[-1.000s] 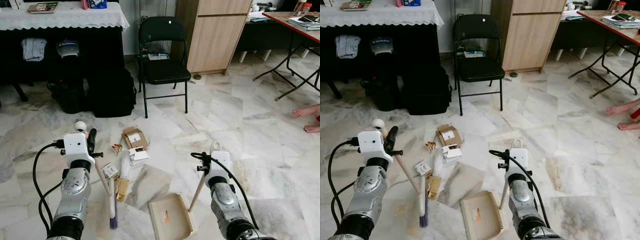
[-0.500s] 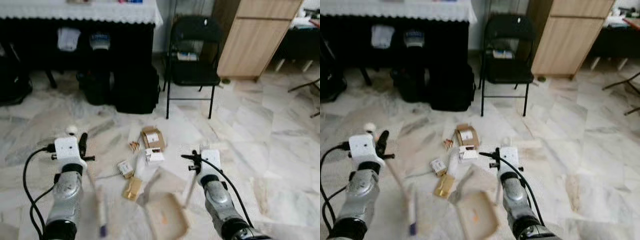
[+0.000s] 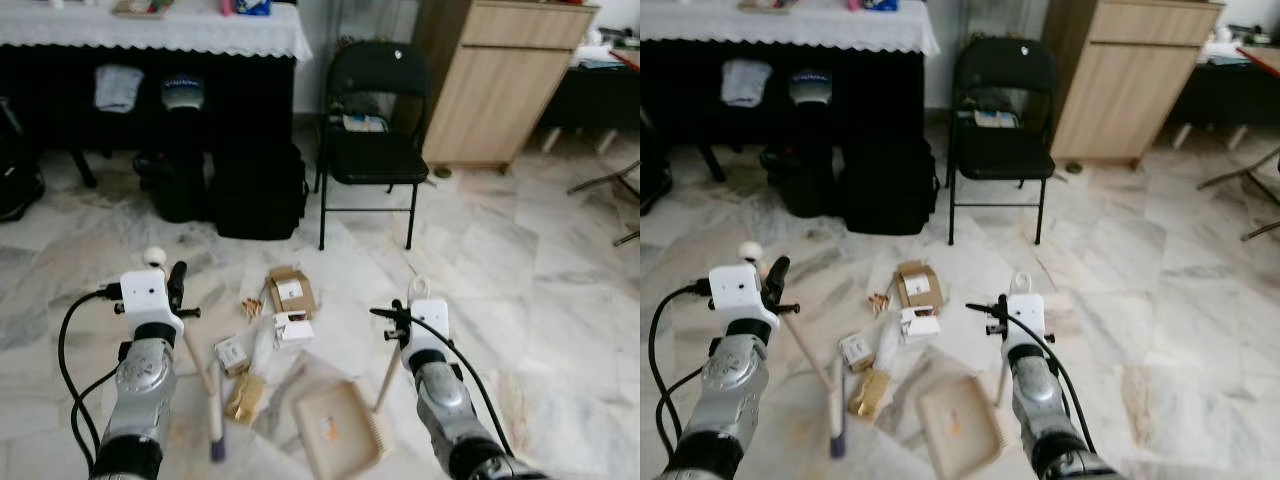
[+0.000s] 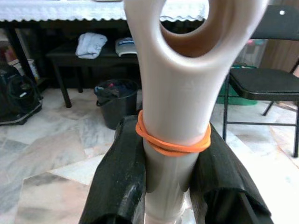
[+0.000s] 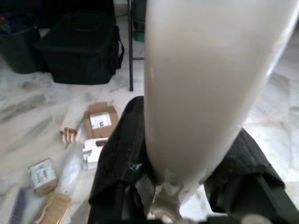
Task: Sweep floor
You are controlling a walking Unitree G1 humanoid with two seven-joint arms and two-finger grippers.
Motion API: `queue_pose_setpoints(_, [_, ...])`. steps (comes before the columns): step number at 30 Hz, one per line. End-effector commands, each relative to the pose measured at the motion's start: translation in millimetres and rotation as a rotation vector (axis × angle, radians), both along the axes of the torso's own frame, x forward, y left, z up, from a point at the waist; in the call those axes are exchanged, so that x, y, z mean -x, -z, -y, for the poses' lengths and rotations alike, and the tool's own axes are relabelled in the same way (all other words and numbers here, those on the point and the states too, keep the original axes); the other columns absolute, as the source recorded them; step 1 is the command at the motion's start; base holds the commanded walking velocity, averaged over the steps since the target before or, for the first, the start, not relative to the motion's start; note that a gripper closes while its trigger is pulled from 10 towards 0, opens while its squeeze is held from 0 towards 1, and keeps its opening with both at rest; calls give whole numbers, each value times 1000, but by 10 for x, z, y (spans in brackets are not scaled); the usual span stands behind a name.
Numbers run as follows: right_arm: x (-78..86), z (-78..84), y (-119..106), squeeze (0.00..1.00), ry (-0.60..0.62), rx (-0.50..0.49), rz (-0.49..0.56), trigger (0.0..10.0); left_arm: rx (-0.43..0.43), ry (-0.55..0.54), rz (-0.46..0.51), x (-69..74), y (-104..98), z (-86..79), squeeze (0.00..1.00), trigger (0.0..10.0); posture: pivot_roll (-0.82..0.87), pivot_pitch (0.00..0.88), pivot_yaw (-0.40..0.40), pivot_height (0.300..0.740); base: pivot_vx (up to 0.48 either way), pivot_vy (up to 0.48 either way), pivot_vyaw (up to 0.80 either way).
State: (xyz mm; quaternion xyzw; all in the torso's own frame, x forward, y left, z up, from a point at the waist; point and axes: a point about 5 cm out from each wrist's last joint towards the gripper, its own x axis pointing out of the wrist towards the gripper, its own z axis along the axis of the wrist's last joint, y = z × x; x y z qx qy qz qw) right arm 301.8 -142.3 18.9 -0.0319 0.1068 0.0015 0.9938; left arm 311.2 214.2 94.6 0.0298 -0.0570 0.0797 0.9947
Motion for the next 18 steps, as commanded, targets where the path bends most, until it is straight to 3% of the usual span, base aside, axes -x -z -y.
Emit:
queue_pose_setpoints(1, [-49,17,-66,0,6,6,30,10000,7,-3,40,0,-62,-7,0,10000,32,6,-68,740,0,0,0])
queue_pose_setpoints(5, [-49,17,-65,0,8,8,30,10000,3,-11,40,2,-63,-23,0,10000,31,6,-67,740,0,0,0])
queue_pose_setpoints(18, [-47,18,-58,0,11,-2,22,10000,-10,-27,42,3,-68,-46,0,10000,32,0,-69,740,270,0,0])
